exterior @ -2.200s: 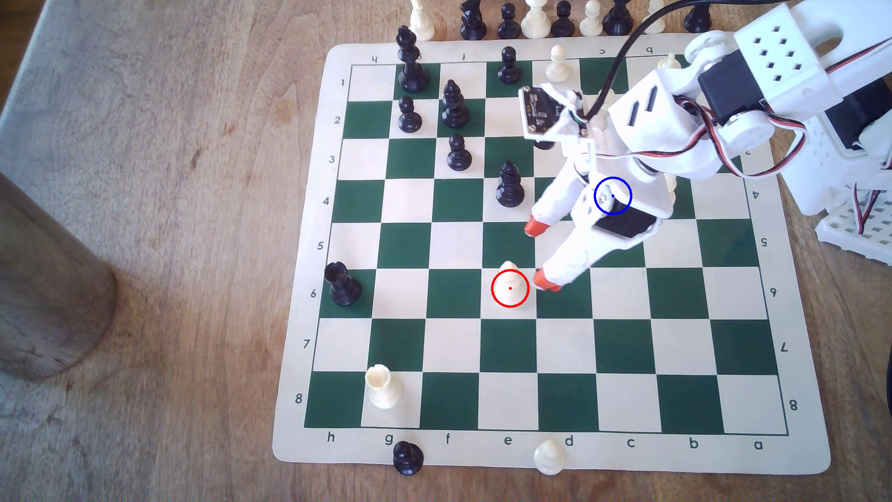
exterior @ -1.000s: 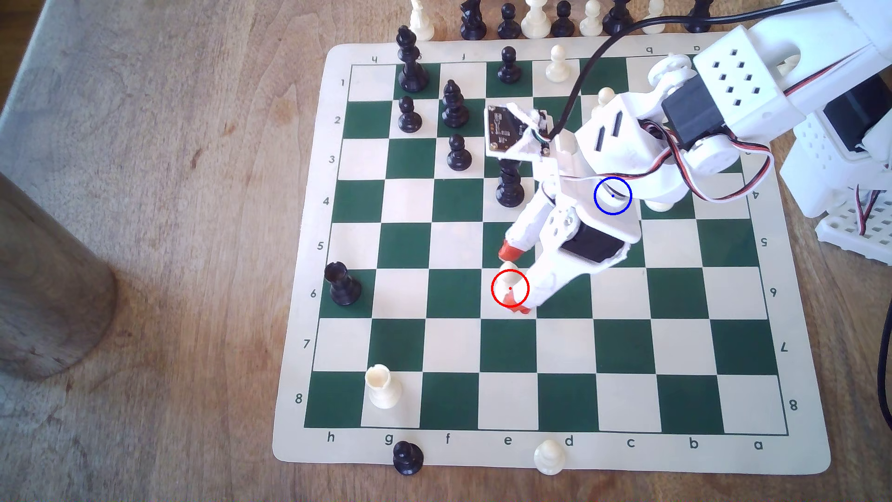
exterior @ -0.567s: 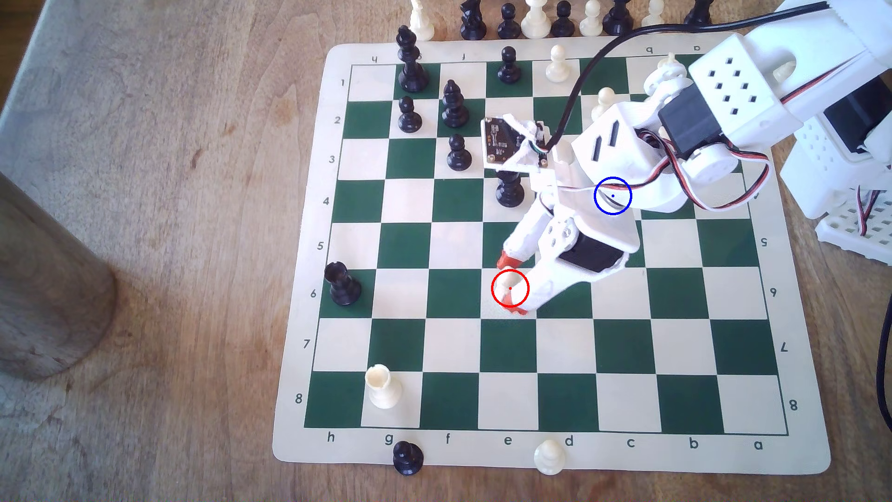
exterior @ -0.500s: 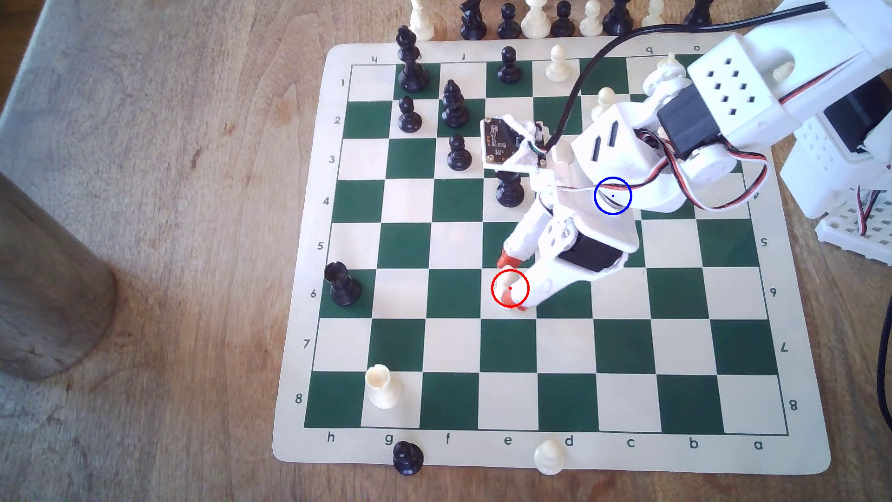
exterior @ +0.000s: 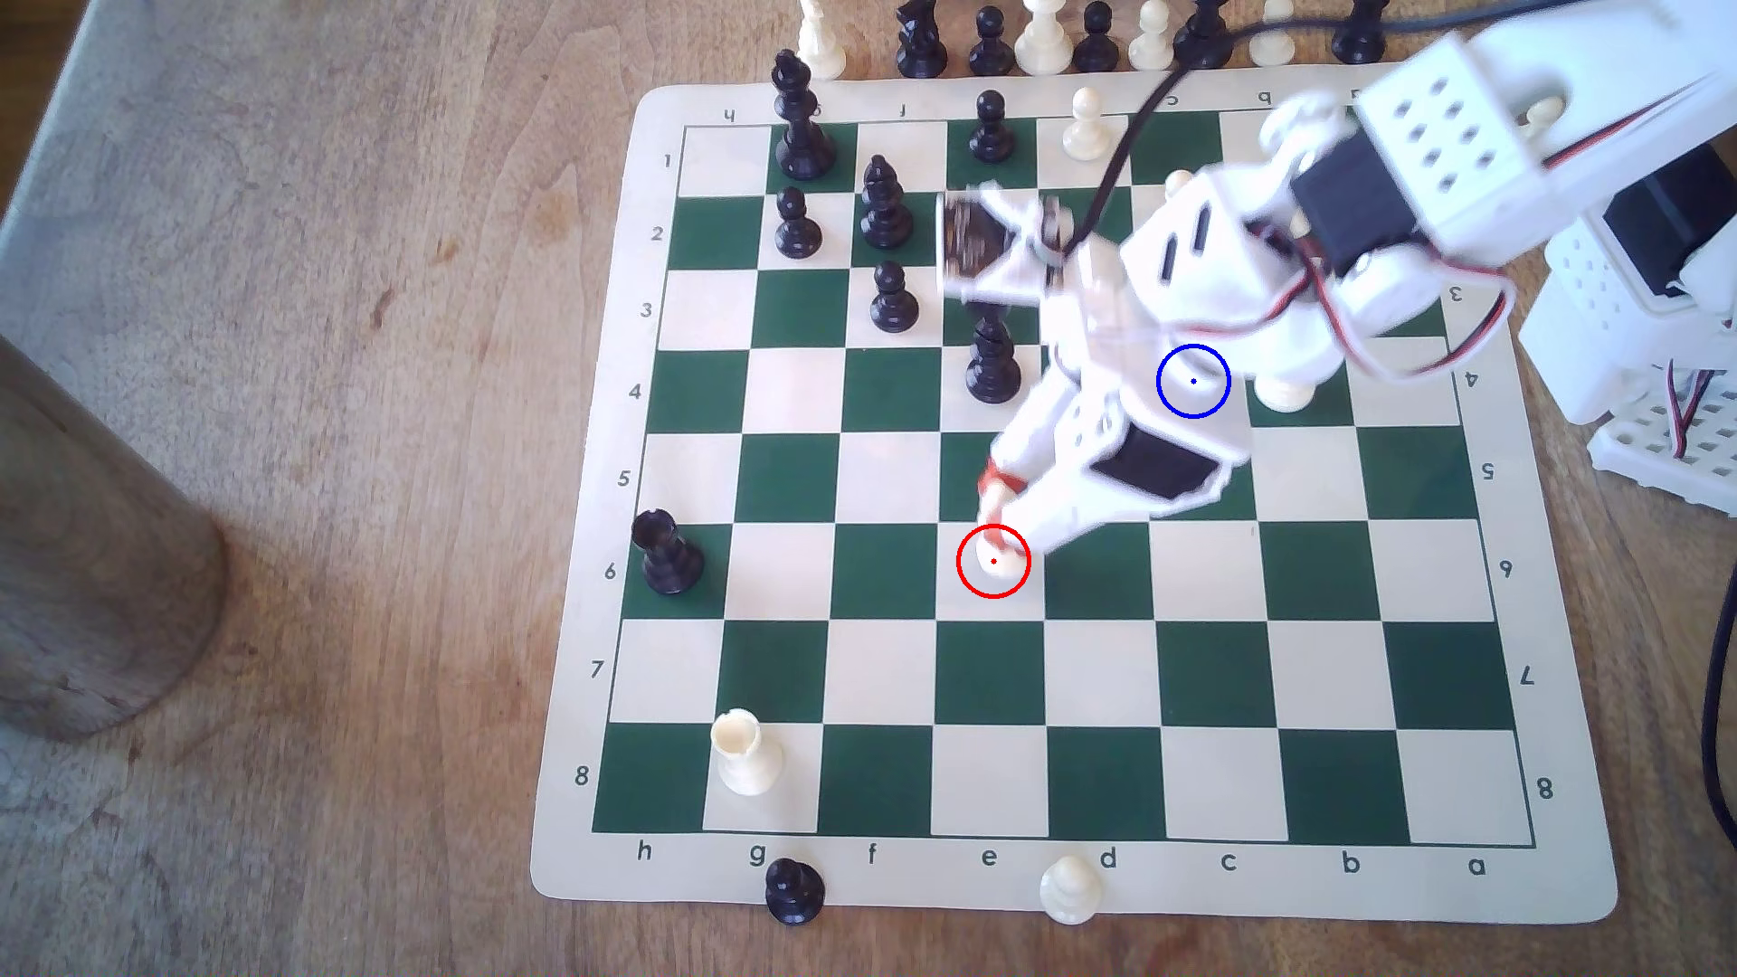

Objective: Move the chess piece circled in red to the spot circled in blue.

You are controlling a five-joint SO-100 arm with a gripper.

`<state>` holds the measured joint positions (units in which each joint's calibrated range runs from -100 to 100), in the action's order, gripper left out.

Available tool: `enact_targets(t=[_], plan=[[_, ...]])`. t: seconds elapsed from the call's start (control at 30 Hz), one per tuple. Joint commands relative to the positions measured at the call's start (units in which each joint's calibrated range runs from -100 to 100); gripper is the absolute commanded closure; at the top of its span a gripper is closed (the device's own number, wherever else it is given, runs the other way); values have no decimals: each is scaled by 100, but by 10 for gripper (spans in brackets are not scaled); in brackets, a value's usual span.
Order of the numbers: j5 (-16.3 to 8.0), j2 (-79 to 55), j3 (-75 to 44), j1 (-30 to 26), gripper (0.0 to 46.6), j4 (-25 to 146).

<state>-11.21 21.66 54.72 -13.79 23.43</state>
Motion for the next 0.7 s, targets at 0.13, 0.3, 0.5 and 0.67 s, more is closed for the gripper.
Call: enact_targets(t=[0.13,0.3,0.5,0.67], plan=[[68,1900,-286,640,464,1073],[147,2410,348,1101,464,1220],[225,2724,947,1406,464,1286],[327,2927,1482,1485,464,1392]])
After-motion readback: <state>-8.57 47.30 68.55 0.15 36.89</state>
